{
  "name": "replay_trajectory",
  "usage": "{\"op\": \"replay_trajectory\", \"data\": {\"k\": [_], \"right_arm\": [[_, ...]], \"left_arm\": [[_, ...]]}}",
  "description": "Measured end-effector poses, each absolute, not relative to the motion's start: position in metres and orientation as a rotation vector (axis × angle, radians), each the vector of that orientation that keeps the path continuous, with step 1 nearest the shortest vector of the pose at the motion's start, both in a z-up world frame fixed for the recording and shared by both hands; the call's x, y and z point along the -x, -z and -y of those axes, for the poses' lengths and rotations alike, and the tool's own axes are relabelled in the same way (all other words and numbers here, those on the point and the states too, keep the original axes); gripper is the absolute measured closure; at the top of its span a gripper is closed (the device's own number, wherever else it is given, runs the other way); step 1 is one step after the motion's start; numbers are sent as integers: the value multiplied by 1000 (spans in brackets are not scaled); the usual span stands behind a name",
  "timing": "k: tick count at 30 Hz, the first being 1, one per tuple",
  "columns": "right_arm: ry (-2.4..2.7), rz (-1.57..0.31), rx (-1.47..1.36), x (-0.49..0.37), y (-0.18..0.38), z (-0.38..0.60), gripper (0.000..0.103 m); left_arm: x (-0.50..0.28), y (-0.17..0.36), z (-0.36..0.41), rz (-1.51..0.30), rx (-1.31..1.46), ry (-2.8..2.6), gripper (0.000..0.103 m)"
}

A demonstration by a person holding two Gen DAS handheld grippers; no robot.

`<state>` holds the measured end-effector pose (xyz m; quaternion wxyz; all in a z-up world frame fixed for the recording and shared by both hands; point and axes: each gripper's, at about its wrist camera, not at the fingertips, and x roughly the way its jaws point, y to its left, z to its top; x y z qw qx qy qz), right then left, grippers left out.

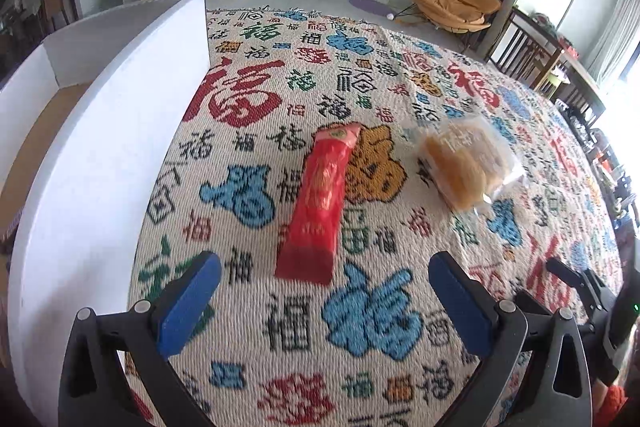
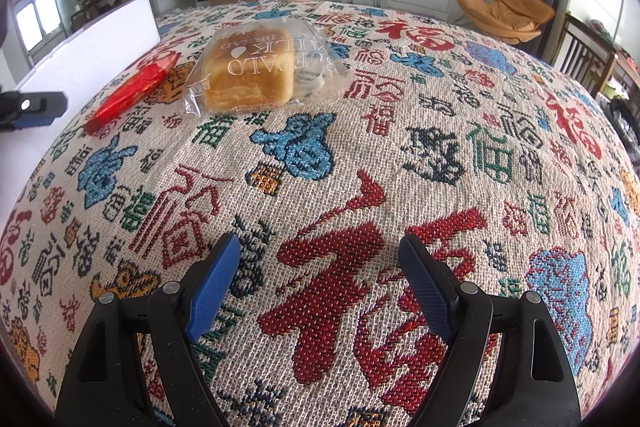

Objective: Organize snacks
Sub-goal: 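Grasp the red stick packet with the left gripper and lift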

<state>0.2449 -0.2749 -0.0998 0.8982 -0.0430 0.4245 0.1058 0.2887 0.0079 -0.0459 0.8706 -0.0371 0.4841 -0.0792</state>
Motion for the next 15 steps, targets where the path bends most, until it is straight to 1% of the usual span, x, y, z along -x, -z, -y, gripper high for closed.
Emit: {"op": "replay_trajectory", "data": {"k": [1, 2, 3, 4, 5, 6, 7, 10, 15], "right_arm": [[-219, -879, 89, -245, 100, 275, 19], [-219, -879, 89, -245, 100, 275, 19], [-219, -879, 89, -245, 100, 275, 19], [-219, -879, 89, -245, 100, 275, 19], [-219, -879, 89, -245, 100, 276, 19], [-219, -879, 89, -245, 100, 275, 19], [-219, -879, 89, -245, 100, 275, 19], [-220, -879, 87, -245, 99, 275, 19], [-221, -879, 86, -245, 100, 275, 19]], "left_arm": [[-300, 49, -5, -1023, 63, 153, 4], [-311, 53, -1, -1037, 58, 145, 11], [-320, 58, 1, -1052, 60, 140, 15], [-327, 64, 4, -1069, 61, 137, 25], [-332, 69, 5, -1085, 61, 134, 39], [-335, 74, 6, -1098, 59, 132, 50], [-334, 77, 5, -1106, 59, 132, 75], [-312, 73, -3, -1061, 89, 144, 76], [-242, 60, -22, -1032, 151, 155, 76]]}}
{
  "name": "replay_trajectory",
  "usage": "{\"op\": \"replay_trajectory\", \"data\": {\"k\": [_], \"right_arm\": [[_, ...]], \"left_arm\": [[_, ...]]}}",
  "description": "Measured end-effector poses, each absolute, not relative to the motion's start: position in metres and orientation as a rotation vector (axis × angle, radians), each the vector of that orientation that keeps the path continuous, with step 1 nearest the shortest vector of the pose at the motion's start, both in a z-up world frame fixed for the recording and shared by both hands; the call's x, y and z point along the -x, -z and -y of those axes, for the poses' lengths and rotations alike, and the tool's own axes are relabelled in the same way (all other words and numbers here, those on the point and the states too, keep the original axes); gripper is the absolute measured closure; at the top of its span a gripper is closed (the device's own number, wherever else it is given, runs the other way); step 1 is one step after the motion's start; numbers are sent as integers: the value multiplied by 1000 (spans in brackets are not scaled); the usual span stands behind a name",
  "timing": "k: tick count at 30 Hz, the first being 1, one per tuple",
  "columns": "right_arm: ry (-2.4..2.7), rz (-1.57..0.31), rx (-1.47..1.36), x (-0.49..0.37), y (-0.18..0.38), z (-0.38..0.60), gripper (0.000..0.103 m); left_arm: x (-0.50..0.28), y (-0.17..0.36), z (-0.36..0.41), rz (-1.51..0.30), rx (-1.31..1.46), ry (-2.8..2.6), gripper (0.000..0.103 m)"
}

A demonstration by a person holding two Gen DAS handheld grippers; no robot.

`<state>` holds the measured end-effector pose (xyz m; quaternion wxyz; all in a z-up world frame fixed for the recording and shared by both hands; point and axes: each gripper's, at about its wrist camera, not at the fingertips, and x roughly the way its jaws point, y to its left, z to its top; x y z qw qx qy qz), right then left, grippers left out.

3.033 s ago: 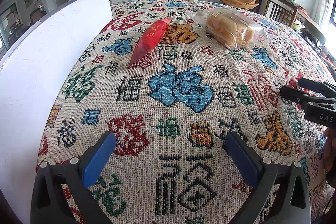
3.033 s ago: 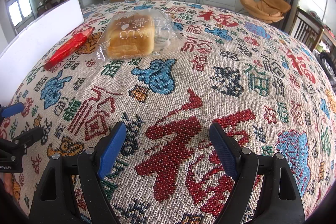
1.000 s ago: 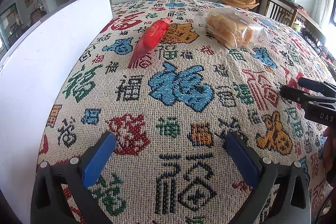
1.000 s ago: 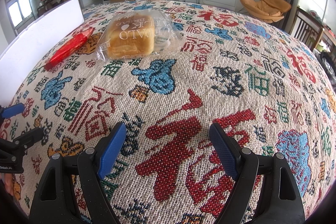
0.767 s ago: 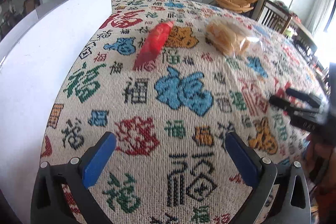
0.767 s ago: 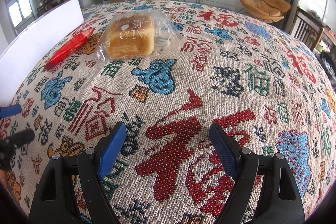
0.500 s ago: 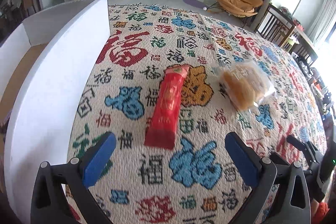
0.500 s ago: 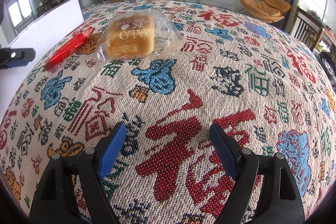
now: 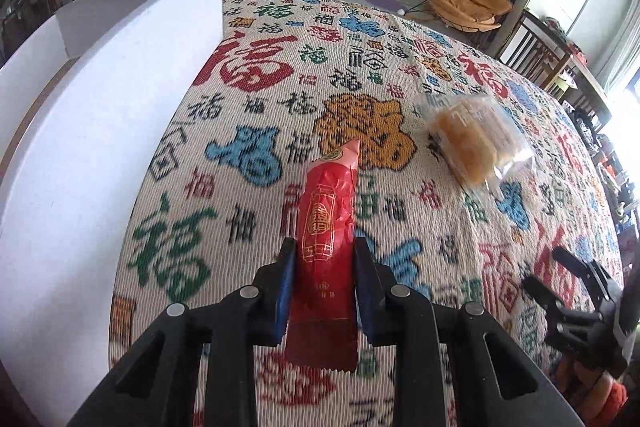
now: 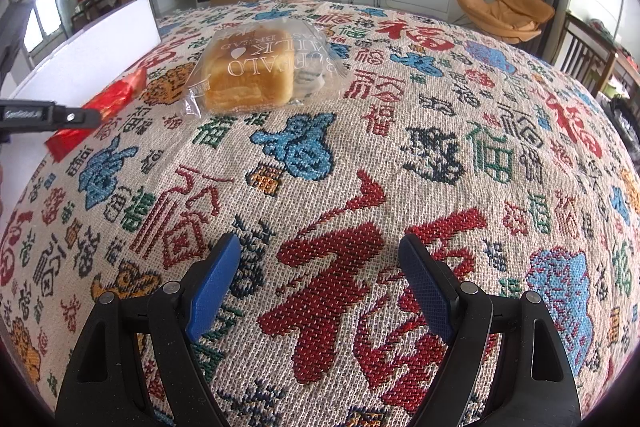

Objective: Organize snacks
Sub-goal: 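Grasp the red stick packet with the left gripper and lift, then grasp the wrapped square bread with the right gripper while the left gripper holds the red packet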

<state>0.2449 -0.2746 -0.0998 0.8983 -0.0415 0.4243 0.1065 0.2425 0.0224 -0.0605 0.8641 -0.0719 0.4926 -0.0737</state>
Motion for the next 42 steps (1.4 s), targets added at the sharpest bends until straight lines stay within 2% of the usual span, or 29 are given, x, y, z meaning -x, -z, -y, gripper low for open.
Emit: {"op": "replay_trajectory", "data": {"k": [3, 4, 5, 6, 7, 13, 25, 32, 37, 41, 42], "right_arm": [[-221, -879, 85, -245, 100, 275, 19], [-221, -879, 86, -245, 100, 275, 19], [-221, -879, 86, -245, 100, 275, 19], [-220, -879, 88, -245, 100, 275, 19], [-219, -879, 90, -245, 100, 274, 19], [-218, -879, 91, -245, 100, 274, 19], [-247, -906, 105, -249, 99, 269, 16], [-386, -733, 76, -294, 29, 258, 17], [-464, -827, 172, -360, 23, 219, 17], [-480, -988, 279, -389, 60, 186, 16], [-462, -1005, 324, -391, 72, 178, 10]], "left_arm": [[-202, 59, -26, -1014, 164, 150, 72], [-193, 60, -24, -1008, 153, 149, 60], [-187, 62, -21, -1002, 132, 144, 31], [-184, 65, -16, -995, 100, 130, 13], [-182, 66, -13, -978, 68, 112, 1], [-201, 92, -7, -1016, 11, 58, 1], [-193, 100, -6, -932, -24, 37, 0], [-194, 101, -5, -931, -23, 38, 0], [-194, 101, -5, -931, -23, 38, 0], [-194, 101, -5, -931, -23, 38, 0], [-194, 101, -5, -931, -23, 38, 0]]}}
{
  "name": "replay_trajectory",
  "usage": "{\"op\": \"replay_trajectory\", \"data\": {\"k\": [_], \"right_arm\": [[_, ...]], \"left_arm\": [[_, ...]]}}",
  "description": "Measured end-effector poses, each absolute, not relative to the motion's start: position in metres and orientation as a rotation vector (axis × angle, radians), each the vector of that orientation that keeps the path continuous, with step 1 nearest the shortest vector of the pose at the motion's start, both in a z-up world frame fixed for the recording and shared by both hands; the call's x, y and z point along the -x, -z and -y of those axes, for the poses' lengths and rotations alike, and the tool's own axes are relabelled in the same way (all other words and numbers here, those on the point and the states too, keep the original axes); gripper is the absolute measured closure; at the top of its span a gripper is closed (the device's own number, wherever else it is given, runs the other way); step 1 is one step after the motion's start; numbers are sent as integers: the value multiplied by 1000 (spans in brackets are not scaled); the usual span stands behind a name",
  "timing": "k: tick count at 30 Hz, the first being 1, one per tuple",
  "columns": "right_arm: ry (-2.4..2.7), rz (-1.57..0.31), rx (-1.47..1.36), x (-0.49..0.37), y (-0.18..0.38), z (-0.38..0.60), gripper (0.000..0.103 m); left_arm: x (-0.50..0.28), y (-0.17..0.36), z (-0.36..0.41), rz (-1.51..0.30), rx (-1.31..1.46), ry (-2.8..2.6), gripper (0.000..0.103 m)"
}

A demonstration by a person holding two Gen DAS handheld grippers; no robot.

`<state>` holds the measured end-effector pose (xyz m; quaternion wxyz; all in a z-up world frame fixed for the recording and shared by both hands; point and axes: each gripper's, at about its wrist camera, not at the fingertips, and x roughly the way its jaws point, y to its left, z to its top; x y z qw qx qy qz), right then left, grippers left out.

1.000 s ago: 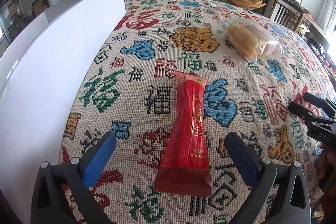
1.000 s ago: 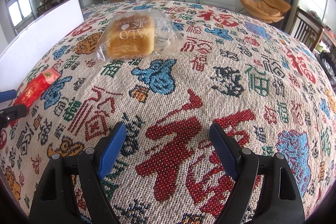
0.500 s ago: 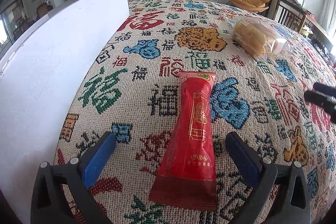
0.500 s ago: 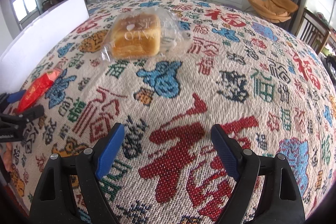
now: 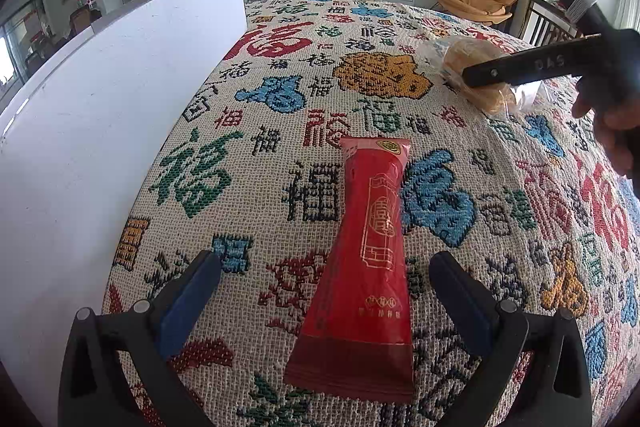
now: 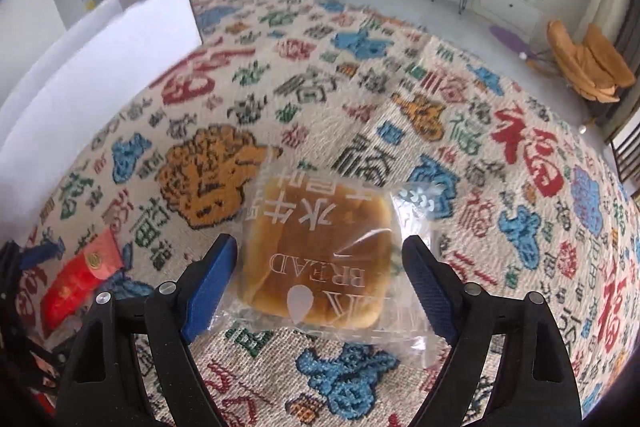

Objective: Organize snacks
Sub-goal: 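Grasp the wrapped square bread with the right gripper while the left gripper holds the red packet, then carry the red packet and bread into the white box and open both grippers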

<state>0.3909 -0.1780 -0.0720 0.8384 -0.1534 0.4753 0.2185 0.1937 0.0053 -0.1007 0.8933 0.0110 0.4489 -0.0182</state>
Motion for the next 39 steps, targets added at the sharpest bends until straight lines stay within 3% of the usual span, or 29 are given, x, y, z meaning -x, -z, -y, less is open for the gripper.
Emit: {"op": "replay_trajectory", "data": {"k": [4, 8, 16, 28, 32, 39], "right_arm": [[-349, -974, 395, -391, 95, 169, 4], [-343, -927, 290, -392, 97, 186, 3], [-343, -871, 327, -369, 91, 191, 9], [-418, -751, 401, -264, 78, 221, 10], [-441, -762, 258, -250, 63, 234, 10], [-418, -913, -253, -264, 49, 293, 10]], "left_arm": [[-194, 101, -5, -931, -22, 38, 0], [-194, 100, -5, -931, -21, 37, 0], [-194, 101, -5, -930, -21, 37, 0], [-194, 101, -5, -930, -21, 37, 0], [-194, 101, -5, -930, -21, 37, 0], [-193, 101, -5, -930, -21, 37, 0]]}}
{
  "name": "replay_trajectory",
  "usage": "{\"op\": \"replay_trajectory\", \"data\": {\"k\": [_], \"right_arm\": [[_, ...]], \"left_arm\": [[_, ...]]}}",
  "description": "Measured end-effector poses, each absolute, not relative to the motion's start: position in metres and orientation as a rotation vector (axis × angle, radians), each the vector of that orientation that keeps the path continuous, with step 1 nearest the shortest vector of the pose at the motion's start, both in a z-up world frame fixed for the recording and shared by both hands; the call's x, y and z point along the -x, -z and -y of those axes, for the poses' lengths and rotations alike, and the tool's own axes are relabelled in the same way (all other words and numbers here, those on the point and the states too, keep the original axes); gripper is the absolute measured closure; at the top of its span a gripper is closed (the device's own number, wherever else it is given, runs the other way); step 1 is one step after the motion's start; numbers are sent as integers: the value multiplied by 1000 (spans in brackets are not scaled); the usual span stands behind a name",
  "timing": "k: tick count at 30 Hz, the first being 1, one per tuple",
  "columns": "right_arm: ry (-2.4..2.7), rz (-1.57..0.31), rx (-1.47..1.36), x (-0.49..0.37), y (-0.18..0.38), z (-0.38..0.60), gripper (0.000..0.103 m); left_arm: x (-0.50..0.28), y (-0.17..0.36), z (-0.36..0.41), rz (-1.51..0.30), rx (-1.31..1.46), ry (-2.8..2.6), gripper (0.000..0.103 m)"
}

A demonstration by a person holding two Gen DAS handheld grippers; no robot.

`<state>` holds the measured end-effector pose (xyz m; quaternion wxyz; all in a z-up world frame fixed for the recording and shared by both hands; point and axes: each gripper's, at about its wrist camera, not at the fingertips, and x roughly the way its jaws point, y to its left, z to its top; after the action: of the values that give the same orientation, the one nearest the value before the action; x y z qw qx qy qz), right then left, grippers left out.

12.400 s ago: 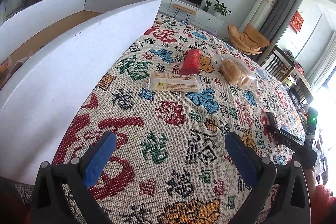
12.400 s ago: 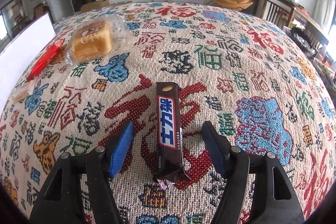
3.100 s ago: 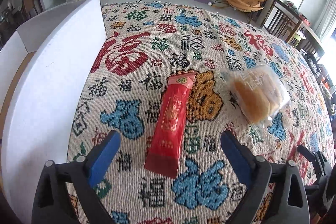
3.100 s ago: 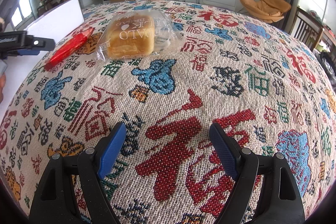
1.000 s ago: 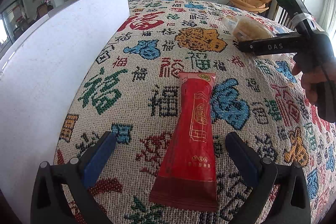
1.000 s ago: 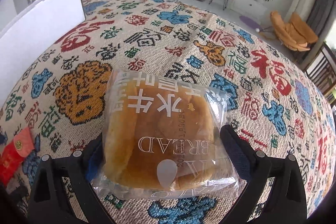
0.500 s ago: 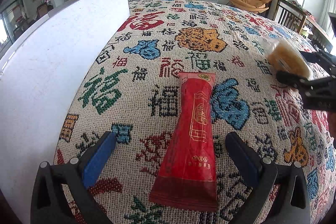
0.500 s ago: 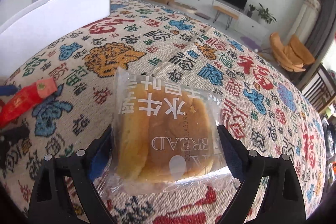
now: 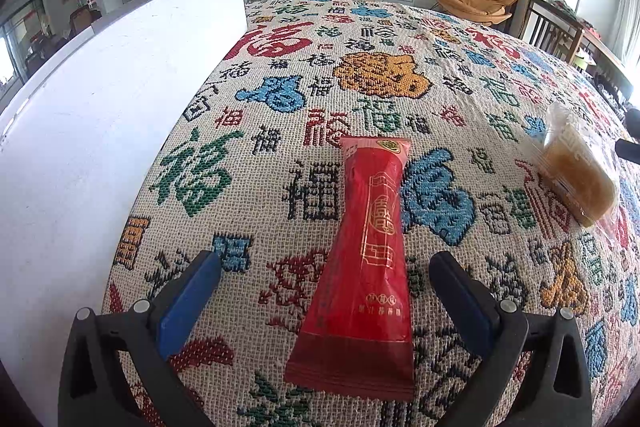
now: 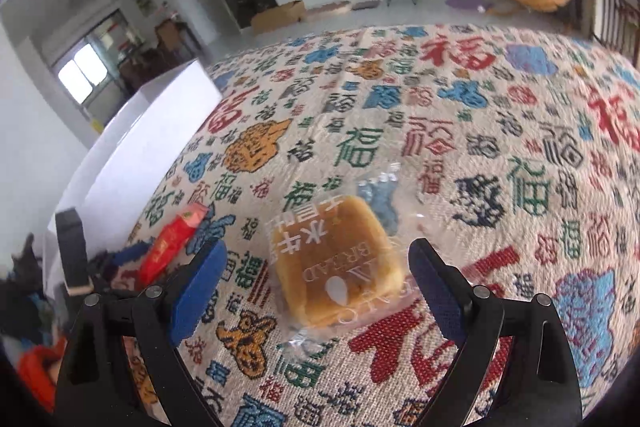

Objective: Organize snacks
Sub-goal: 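Carry the red packet and bread into the white box and open both grippers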

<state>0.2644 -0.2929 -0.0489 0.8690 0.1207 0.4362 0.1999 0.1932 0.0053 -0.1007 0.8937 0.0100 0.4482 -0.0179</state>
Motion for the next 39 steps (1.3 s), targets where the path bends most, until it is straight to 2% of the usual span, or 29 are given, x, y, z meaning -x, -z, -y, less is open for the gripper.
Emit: {"op": "replay_trajectory", "data": {"k": [3, 5, 8, 13, 15, 17, 18, 19, 20, 22, 24, 25, 27, 33, 39], "right_arm": [[-351, -983, -432, -276, 63, 330, 10], [-302, -994, -444, -277, 64, 343, 10], [-324, -1058, -482, -273, 63, 346, 8], [-331, -1208, -764, -263, 76, 330, 8], [-289, -1166, -679, -278, 68, 310, 8], [-203, -1109, -532, -295, 61, 285, 7], [-168, -1113, -447, -305, 61, 268, 6], [-141, -1149, -358, -315, 67, 251, 6], [-125, -1200, -286, -323, 77, 234, 6], [-123, -1250, -144, -327, 94, 208, 5], [-165, -1170, -42, -319, 90, 197, 10], [-186, -1149, -58, -312, 89, 201, 22], [-195, -1114, -83, -297, 78, 214, 30], [-312, -1068, -162, -264, 32, 242, 31], [-534, -940, -152, -262, -41, 153, 31]], "left_arm": [[-193, 101, -6, -930, -20, 37, 0], [-193, 101, -5, -929, -20, 38, 0], [-193, 101, -5, -932, -22, 37, 0], [-196, 98, 4, -983, -25, 50, 1], [-198, 96, 14, -989, -52, 76, 8], [-195, 92, 21, -971, -67, 113, 32], [-195, 90, 22, -961, -72, 120, 40], [-194, 89, 21, -951, -65, 129, 62], [-193, 87, 18, -946, -54, 127, 76], [-190, 85, 3, -944, 27, 149, 81], [-183, 83, -16, -938, 136, 176, 82], [-178, 80, -23, -930, 177, 182, 82], [-169, 71, -34, -912, 257, 215, 82], [-143, 20, -54, -822, 440, 294, 83], [-127, -57, -125, -679, 565, 255, 82]]}}
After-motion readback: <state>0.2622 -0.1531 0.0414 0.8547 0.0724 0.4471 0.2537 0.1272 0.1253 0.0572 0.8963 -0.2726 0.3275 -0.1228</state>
